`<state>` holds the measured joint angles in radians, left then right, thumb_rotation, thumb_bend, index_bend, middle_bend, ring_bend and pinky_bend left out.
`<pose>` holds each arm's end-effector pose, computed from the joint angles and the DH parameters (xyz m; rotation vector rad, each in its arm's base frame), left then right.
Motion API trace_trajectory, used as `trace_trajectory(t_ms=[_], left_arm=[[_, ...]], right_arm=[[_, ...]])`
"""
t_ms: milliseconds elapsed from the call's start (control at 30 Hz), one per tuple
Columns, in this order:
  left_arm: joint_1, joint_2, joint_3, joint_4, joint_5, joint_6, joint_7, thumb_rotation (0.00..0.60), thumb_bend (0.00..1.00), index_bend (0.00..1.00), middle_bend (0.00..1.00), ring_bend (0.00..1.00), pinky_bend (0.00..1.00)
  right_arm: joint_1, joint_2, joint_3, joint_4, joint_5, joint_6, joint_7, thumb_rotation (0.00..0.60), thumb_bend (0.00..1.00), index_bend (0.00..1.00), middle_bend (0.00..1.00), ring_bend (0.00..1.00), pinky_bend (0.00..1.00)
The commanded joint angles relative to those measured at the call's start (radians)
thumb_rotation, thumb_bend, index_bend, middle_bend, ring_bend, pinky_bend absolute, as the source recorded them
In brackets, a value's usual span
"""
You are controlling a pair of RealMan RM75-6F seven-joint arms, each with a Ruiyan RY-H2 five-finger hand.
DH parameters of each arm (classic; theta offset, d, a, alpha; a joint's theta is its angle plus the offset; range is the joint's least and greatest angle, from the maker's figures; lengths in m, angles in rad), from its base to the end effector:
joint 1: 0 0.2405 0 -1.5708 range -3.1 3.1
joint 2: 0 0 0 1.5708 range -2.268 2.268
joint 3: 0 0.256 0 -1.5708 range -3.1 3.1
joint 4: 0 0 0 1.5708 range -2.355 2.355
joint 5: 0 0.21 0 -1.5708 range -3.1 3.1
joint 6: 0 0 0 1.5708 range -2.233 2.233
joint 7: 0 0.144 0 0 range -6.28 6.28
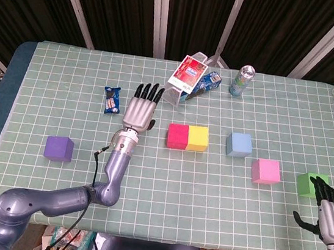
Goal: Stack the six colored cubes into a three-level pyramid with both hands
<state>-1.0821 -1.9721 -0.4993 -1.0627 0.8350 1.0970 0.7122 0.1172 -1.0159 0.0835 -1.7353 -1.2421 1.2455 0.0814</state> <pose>-0.0196 0.4175 -0.0602 -1.5731 -0.7821 -0.9851 -0.3296 -0.1902 0.1653 1.2401 -1.2313 0.7787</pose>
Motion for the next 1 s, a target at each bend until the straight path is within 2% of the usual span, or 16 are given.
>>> trace_trajectory(t_ms=[33,267,433,700,833,1000], left_arm=[[0.16,0.207,0.026,-0.328,-0.014,0.133,0.054,0.6,0.32,0.0,0.0,0.0,0.04],[0.331,0.442,0.083,-0.669,-0.016,0.233,0.044,0.6,0.19,0.0,0.0,0.0,0.02],[0.45,0.574,0.153,-0.84,0.034,0.291,-0.023,0.6,0.15,0.0,0.0,0.0,0.02],[0.594,0.681,0.275,-0.929,0.202,0.392,-0.139,0.6,0.13,0.0,0.0,0.0,0.01],[0.628,0.712,0.292,-0.946,0.252,0.425,-0.168,0.6,0.12,0.0,0.0,0.0,0.01],[0.646,0.755,0.28,-0.994,0.264,0.427,-0.205,0.6,0.12,0.0,0.0,0.0,0.01]], right_arm=[[0.0,-0.003,0.001,0.002,0.0,0.004,-0.005,0.6,0.32,0.0,0.0,0.0,0.0],[-0.002,-0.015,0.01,0.005,0.001,0.025,-0.019,0.6,0.32,0.0,0.0,0.0,0.0],[-0.005,-0.028,0.015,0.014,-0.012,0.054,-0.042,0.6,0.32,0.0,0.0,0.0,0.0],[0.034,-0.019,0.045,-0.024,-0.022,0.046,-0.09,0.6,0.32,0.0,0.0,0.0,0.0],[0.105,-0.001,0.074,-0.071,-0.034,-0.02,-0.143,0.6,0.32,0.0,0.0,0.0,0.0],[0.24,-0.002,0.122,-0.089,0.012,-0.176,-0.225,0.6,0.32,0.0,0.0,0.0,0.0]])
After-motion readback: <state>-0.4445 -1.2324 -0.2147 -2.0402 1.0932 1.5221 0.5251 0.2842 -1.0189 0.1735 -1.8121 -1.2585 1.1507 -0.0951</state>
